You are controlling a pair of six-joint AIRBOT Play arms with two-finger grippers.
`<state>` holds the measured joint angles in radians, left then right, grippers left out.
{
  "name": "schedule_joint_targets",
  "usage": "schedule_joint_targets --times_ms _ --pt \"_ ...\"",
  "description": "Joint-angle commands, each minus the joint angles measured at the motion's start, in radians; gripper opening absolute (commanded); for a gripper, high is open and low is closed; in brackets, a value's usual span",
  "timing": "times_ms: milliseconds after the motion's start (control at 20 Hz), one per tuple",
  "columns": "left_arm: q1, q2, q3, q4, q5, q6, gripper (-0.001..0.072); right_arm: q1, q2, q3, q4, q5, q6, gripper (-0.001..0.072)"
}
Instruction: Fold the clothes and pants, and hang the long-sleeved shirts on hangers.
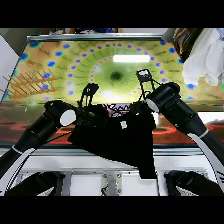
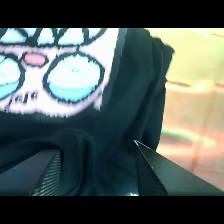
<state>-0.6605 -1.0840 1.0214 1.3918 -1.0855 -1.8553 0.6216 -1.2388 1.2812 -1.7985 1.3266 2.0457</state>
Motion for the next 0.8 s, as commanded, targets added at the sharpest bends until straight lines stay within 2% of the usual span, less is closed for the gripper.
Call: schedule_joint_targets --times_ms 0,150,350,600,750 --pt "-0.029 -0.008 -0.057 0.0 0.059 -0.001 0.002 -0.021 -0.044 -0.002 0.031 -0.1 -0.032 0.0476" --pt "-0.032 -0.008 -0.059 0.0 0.062 0.0 0.002 -0.021 0.014 0.011 0.033 -0.069 -0.022 0.0476" --pt "-0.032 -0.008 -0.059 -0.002 0.066 0.0 0.002 -0.013 0.077 0.002 0.061 0.063 0.072 0.0475" --pt "-0.032 -0.008 -0.059 -0.006 0.064 0.0 0.002 0.076 0.03 -0.063 0.021 -0.017 0.207 0.0475" --pt "-0.032 -0.008 -0.059 -0.006 0.064 0.0 0.002 0.097 -0.023 -0.063 0.022 -0.01 0.233 0.0474"
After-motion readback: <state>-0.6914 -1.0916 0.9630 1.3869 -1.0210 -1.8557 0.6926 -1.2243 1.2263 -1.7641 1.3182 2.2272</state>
